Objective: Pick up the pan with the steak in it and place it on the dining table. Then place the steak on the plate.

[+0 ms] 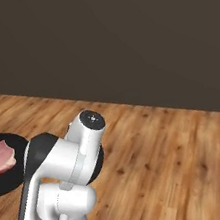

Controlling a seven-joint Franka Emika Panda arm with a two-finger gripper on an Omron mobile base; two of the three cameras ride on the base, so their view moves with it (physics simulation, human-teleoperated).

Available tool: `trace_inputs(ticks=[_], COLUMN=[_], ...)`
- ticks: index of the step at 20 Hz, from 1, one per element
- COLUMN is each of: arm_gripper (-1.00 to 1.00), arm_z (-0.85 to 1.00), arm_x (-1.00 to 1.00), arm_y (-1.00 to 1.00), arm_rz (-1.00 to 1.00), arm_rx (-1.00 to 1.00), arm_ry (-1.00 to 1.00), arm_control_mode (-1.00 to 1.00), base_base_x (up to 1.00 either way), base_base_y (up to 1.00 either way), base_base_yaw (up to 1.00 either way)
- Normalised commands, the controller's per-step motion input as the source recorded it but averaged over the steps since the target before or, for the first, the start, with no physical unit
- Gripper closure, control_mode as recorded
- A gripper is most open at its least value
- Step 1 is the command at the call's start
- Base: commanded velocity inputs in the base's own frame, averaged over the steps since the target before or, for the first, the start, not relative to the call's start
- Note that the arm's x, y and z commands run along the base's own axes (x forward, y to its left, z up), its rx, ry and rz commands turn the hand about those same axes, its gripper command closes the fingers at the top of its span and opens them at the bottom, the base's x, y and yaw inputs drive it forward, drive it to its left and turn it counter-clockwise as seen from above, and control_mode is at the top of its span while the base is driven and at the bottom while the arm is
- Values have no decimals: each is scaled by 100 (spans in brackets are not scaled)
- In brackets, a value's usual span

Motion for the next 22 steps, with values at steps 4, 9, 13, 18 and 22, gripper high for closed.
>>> trace_inputs(ticks=[4, 9, 13, 18, 22], arm_gripper=[100, 100, 100, 100, 100], arm_z=[0, 0, 0, 0, 0], arm_x=[0, 0, 0, 0, 0], arm_y=[0, 0, 0, 0, 0], arm_rz=[0, 0, 0, 0, 0], arm_rx=[0, 0, 0, 0, 0], arm_ry=[0, 0, 0, 0, 0], arm_control_mode=[100, 100, 100, 100, 100], base_base_x=[0, -13, -1, 0, 0], base_base_y=[-8, -1, 0, 0, -2], base_base_yaw=[16, 41, 43, 43, 42])
